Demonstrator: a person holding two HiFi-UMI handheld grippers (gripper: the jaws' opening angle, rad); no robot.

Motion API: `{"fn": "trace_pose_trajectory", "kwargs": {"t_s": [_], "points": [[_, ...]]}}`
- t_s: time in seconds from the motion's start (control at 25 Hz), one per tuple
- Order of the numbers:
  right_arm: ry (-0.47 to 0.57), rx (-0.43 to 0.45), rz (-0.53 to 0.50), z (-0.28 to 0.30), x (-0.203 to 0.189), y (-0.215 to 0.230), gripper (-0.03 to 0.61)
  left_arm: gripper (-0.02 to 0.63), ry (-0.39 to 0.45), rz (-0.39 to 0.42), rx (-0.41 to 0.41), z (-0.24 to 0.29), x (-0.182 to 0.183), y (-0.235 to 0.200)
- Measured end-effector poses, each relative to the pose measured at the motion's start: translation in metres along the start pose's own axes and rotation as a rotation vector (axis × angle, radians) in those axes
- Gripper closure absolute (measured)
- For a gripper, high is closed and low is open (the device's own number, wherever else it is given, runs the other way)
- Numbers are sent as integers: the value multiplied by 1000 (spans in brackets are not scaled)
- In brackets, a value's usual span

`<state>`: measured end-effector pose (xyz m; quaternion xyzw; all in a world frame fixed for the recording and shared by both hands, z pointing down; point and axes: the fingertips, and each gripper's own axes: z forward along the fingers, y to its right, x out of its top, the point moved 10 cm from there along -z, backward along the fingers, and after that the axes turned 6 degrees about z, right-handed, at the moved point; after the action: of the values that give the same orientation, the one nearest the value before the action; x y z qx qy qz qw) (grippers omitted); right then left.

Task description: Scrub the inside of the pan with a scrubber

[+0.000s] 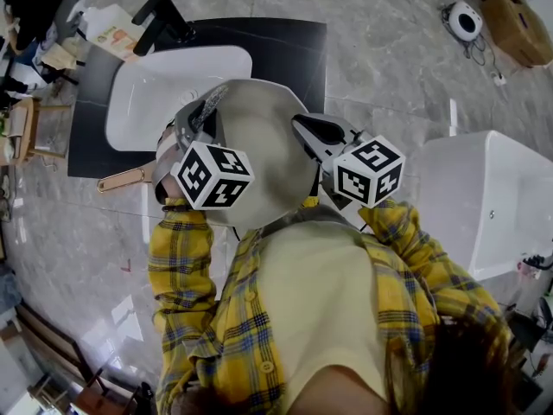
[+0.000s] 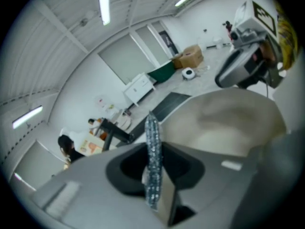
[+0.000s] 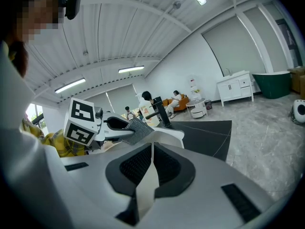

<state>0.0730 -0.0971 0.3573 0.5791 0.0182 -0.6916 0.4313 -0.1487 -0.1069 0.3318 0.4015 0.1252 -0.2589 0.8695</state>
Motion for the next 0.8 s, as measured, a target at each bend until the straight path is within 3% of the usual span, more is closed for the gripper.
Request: {"fn": "trace_pose_trajectory", "kwargs": {"t_s": [0.32, 0.56, 0.8], "points": [[20, 0, -2, -1, -2, -1, 561, 522, 35, -19, 34, 11, -7, 9], [39, -12, -7, -6, 0, -1, 561, 522, 48, -29, -11, 22, -4, 23], [92, -89, -16, -16, 8, 7, 561, 522, 61, -41, -62, 28, -4, 32]]}}
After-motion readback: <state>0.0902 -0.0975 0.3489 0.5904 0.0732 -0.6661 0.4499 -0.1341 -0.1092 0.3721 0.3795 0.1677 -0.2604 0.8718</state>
